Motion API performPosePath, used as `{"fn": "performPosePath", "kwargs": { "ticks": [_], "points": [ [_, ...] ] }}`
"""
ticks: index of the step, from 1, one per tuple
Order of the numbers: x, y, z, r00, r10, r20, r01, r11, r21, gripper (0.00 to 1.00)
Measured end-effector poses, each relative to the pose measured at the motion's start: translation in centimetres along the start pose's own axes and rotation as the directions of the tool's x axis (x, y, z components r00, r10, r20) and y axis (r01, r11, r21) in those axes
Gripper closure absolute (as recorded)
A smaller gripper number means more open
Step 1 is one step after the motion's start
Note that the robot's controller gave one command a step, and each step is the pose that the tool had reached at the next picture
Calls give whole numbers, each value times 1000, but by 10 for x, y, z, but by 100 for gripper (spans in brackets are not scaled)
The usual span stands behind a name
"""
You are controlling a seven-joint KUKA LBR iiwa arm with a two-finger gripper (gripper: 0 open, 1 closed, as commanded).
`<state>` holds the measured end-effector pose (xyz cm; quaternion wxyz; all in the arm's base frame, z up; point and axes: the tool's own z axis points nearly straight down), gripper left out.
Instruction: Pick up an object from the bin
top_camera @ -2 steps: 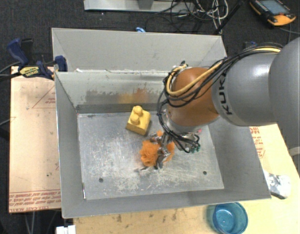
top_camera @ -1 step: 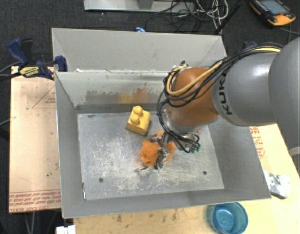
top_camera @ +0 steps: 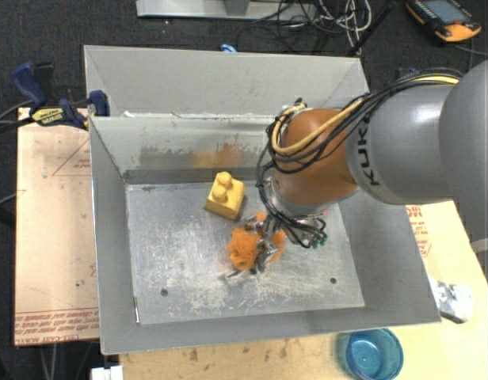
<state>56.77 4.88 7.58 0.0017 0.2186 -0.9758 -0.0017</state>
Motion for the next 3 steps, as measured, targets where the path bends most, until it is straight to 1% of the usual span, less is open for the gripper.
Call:
{"fn": "performPosePath", "kwargs": {
  "ticks": [1,2,3],
  "points": [
    [2,1,-20,1000,0,-4,0,1000,-1,100],
    [0,0,-41,1000,1,4,-1,1000,3,100],
    [-1,0,-52,1000,1,8,-1,1000,4,100]
  ]
}}
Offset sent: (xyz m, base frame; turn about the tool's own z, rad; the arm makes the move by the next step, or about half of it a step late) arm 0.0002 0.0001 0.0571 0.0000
